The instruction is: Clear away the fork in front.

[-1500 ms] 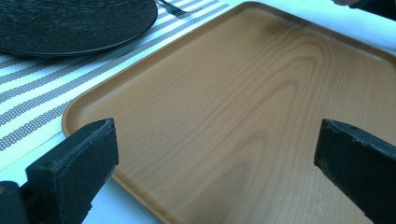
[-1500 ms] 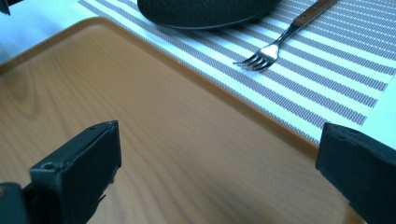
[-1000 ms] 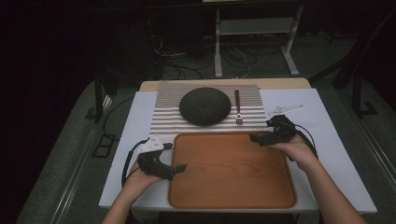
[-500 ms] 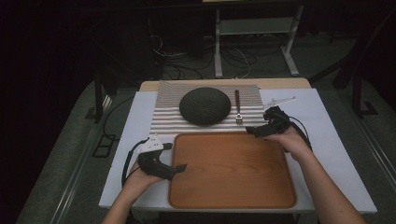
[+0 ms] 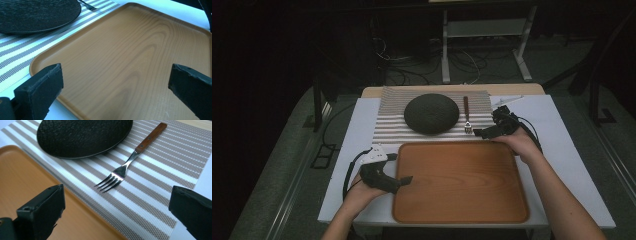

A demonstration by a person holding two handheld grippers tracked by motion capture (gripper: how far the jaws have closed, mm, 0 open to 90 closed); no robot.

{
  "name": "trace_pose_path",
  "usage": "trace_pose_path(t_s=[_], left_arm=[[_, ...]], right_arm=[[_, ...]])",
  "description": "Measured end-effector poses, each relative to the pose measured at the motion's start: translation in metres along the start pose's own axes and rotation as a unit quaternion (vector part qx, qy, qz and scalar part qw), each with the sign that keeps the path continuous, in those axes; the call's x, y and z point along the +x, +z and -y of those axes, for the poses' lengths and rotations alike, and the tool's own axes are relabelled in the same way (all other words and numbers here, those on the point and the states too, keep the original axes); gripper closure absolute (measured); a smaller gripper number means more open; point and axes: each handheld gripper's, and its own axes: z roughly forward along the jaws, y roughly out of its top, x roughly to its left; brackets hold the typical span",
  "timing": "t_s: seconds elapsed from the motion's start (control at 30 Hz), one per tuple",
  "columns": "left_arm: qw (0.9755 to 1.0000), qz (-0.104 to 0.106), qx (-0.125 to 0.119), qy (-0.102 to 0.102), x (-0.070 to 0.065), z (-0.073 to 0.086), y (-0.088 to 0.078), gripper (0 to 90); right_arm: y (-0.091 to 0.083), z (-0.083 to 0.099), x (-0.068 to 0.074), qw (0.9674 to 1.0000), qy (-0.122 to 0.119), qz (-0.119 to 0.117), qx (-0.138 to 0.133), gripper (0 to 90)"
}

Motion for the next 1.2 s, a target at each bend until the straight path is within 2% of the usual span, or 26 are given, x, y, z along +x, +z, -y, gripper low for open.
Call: trace_pose_path(t_s=[0.47, 0.73, 0.87, 1.03, 1.13, 1.2], left_arm=[[1.0, -0.003, -0.001, -0.001, 0.001, 0.0, 0.0, 0.0], [1.0, -0.002, 0.0, -0.001, 0.0, 0.0, -0.001, 0.0], [1.0, -0.003, 0.0, 0.0, 0.001, 0.0, -0.001, 0.0], [1.0, -0.001, -0.002, 0.0, 0.001, 0.0, -0.001, 0.0], [1.0, 0.0, -0.002, 0.0, 0.001, 0.0, -0.001, 0.0], [1.0, 0.0, -0.002, 0.0, 0.001, 0.0, -0.001, 0.0]], right_arm=[[0.015, -0.023, -0.007, 0.9999, 0.003, 0.005, 0.009, 0.6], [0.026, -0.039, -0.017, 0.9995, 0.004, 0.024, 0.021, 1.2], [0.031, -0.044, -0.021, 0.9993, 0.008, 0.026, 0.026, 2.5], [0.041, -0.053, -0.027, 0.9985, 0.024, 0.035, 0.034, 14.8], [0.045, -0.056, -0.028, 0.9981, 0.027, 0.034, 0.043, 17.0], [0.05, -0.06, -0.028, 0.9974, 0.025, 0.042, 0.052, 20.3]])
